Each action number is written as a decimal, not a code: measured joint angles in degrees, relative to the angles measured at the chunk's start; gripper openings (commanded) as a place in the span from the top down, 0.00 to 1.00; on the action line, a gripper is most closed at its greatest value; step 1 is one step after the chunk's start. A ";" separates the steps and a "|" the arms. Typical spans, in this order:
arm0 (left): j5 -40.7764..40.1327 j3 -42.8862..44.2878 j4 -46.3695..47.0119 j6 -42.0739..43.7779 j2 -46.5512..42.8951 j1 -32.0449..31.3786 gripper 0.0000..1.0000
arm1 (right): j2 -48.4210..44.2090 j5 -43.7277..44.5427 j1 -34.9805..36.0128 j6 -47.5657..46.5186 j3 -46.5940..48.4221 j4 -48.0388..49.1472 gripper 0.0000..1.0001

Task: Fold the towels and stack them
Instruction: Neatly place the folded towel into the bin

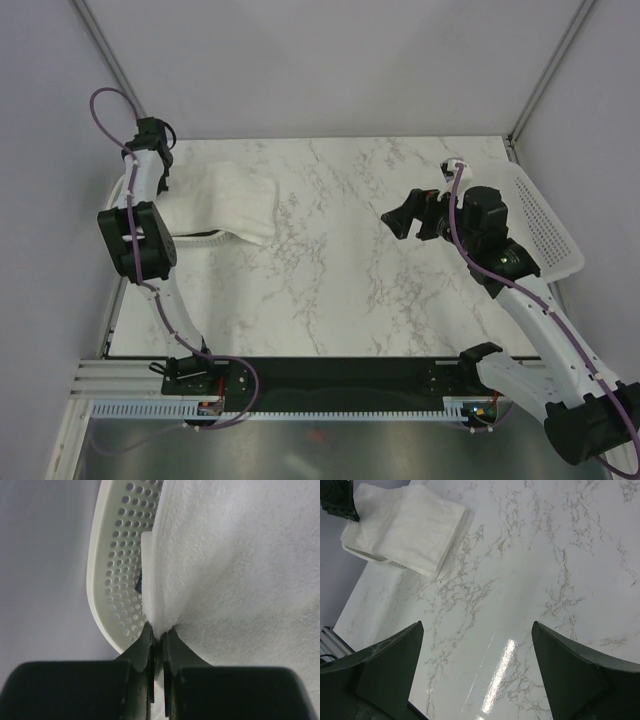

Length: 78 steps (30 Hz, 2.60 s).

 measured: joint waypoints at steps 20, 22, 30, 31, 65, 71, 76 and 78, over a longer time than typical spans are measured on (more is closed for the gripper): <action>-8.37 1.95 4.09 3.23 5.44 4.15 0.98 | 0.17 2.82 0.90 -1.55 0.00 -1.60 0.02; -8.37 2.05 4.50 3.34 5.44 4.68 0.98 | 0.20 2.91 1.07 -1.68 0.00 -1.70 0.02; -8.37 3.50 4.74 3.69 5.81 5.27 0.98 | 0.22 2.97 1.60 -1.73 0.00 -1.90 0.02; -8.39 3.56 4.79 3.80 5.92 5.29 0.98 | 0.24 2.99 1.60 -1.75 0.00 -1.88 0.02; -5.90 7.63 6.16 0.81 3.93 1.22 0.00 | 1.86 5.77 1.68 -1.53 0.00 -2.34 0.02; 7.34 7.67 6.27 -5.90 -4.02 -5.53 0.00 | 1.84 8.35 1.70 -0.13 0.02 -3.26 0.02; 16.87 7.06 6.56 -7.76 -10.03 -15.23 0.00 | 1.81 13.05 1.68 -0.20 2.64 -7.63 0.02; 22.93 3.34 8.57 -8.94 -14.47 -21.81 0.00 | 1.77 14.36 1.68 -0.44 5.16 -8.92 0.02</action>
